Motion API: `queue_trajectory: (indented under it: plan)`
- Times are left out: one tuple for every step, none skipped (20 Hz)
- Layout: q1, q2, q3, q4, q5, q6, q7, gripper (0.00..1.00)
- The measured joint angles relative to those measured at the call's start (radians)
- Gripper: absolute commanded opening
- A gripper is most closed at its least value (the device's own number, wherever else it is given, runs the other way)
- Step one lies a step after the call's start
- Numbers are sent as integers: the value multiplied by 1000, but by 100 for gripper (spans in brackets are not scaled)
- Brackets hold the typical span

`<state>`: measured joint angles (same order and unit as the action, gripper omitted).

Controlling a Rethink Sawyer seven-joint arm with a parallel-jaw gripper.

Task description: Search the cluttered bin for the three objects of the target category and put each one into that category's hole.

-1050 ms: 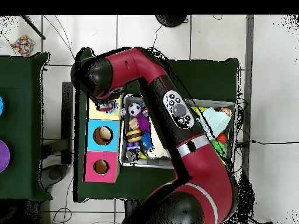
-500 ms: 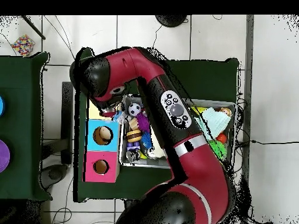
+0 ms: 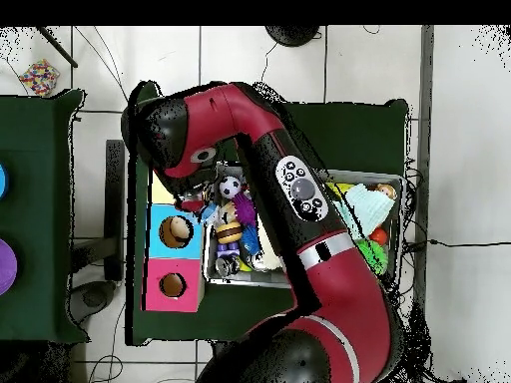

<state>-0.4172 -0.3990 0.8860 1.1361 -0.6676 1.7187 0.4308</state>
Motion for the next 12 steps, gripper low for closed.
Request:
queue_trajectory:
  plan:
    - [-3,-1,0,5,15,0,0,0]
    - [-9,-4,0,14,38,-1,0,0]
    - [-16,-6,1,25,68,-5,0,0]
    - [-22,-8,2,33,89,-10,0,0]
    - [-31,-11,3,45,117,-18,0,0]
    - [-43,-16,4,65,160,-34,0,0]
    - [-56,-20,4,90,202,-61,0,0]
    - [-60,-21,4,97,214,-73,0,0]
    - [-62,-22,4,103,221,-81,0,0]
    - [-64,-22,4,109,228,-90,0,0]
    - [-70,-23,3,124,243,-117,0,0]
    - [-73,-23,3,135,251,-141,0,0]
